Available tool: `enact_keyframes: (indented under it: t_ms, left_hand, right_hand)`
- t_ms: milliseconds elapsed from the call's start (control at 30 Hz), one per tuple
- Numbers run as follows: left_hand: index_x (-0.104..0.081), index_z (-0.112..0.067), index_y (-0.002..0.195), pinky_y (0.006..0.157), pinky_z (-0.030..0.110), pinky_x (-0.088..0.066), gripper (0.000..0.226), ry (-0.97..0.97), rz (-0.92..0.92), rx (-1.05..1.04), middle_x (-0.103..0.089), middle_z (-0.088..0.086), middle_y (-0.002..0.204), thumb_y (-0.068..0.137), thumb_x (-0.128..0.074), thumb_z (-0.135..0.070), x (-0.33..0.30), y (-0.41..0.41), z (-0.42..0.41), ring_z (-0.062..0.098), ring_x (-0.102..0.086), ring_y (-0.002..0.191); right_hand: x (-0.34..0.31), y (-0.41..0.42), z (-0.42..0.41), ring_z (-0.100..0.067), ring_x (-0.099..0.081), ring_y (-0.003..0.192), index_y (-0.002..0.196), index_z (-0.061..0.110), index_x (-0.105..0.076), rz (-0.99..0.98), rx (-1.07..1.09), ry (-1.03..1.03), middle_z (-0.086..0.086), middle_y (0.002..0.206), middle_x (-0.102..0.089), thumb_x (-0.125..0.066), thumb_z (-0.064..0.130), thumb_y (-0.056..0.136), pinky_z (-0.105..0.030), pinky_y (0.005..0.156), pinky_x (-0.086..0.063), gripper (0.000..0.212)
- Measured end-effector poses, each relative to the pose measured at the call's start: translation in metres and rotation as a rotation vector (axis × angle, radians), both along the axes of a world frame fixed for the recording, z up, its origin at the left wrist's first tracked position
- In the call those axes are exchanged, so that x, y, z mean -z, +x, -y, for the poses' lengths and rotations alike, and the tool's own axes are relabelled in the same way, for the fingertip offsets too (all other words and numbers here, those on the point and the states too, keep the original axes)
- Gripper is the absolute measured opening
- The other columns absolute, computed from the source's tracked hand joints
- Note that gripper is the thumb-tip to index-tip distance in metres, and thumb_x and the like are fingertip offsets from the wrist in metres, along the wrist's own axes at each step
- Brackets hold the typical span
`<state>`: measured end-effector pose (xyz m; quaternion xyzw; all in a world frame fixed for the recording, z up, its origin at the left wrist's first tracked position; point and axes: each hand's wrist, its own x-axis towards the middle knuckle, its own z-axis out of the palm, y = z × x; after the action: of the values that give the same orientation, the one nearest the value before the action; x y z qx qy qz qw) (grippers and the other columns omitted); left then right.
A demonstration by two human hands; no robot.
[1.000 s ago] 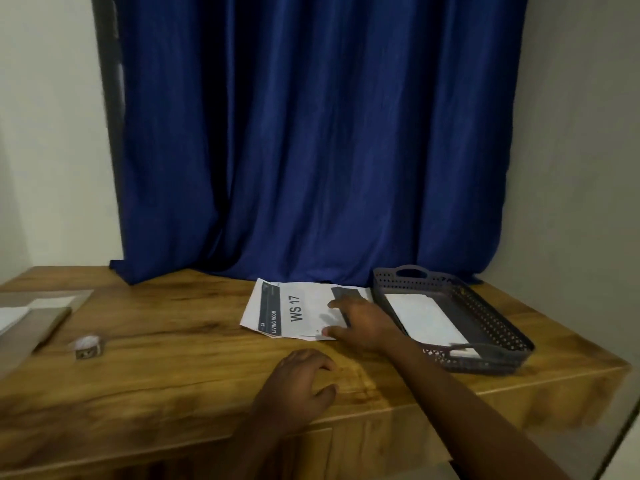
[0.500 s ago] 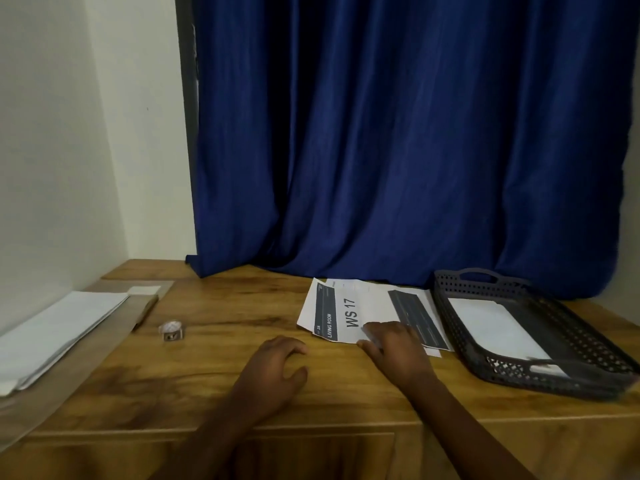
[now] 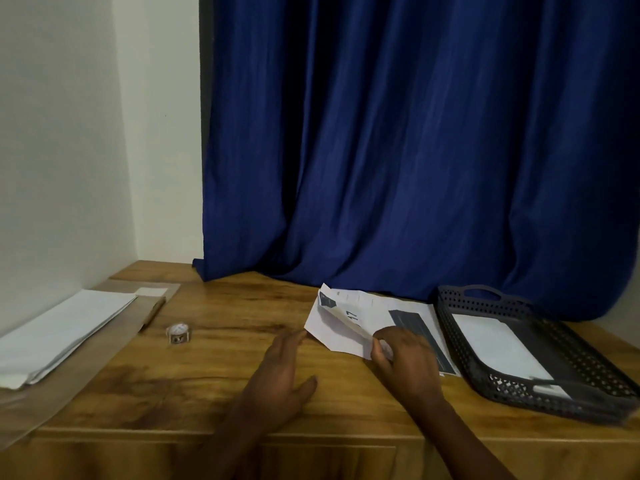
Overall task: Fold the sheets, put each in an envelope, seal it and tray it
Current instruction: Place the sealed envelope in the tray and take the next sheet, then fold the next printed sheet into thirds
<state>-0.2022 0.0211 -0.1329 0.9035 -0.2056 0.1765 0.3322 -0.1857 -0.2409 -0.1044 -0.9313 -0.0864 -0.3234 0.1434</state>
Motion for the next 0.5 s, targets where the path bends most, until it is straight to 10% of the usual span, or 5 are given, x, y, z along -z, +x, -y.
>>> enact_keyframes:
  t_ms: [267, 400, 500]
  left_hand:
    - [-0.051, -0.021, 0.136, 0.091, 0.037, -0.051, 0.038, -1.016, -0.302, -0.176, -0.065, 0.004, 0.11, 0.103, -0.051, -0.04, -0.023, -0.004, -0.03, 0.02, -0.063, 0.103]
    - [-0.05, -0.031, 0.135, 0.102, 0.044, -0.048, 0.047, -0.874, -0.307, -0.268, -0.062, -0.003, 0.126, 0.097, -0.05, -0.059, -0.03, -0.017, -0.053, 0.018, -0.06, 0.113]
    - [-0.044, -0.035, 0.142, 0.103, 0.039, -0.042, 0.046, -0.601, -0.156, -0.296, -0.043, -0.016, 0.135, 0.099, -0.056, -0.046, -0.039, -0.031, -0.071, 0.01, -0.045, 0.124]
  right_hand:
    - [-0.003, -0.074, -0.055, 0.009, -0.055, 0.104, 0.115, 0.041, -0.061, -0.187, -0.307, -0.031, 0.025, 0.119, -0.061, -0.04, 0.054, 0.097, -0.01, 0.087, -0.045, 0.031]
    - [0.01, -0.087, -0.073, 0.003, -0.058, 0.117, 0.119, 0.039, -0.061, -0.31, -0.455, -0.029, 0.021, 0.133, -0.062, -0.023, 0.073, 0.094, 0.0, 0.097, -0.034, 0.057]
    - [0.005, -0.087, -0.082, -0.002, -0.056, 0.124, 0.124, 0.037, -0.059, -0.37, -0.506, -0.1, 0.02, 0.141, -0.057, -0.04, 0.055, 0.102, 0.008, 0.085, -0.024, 0.034]
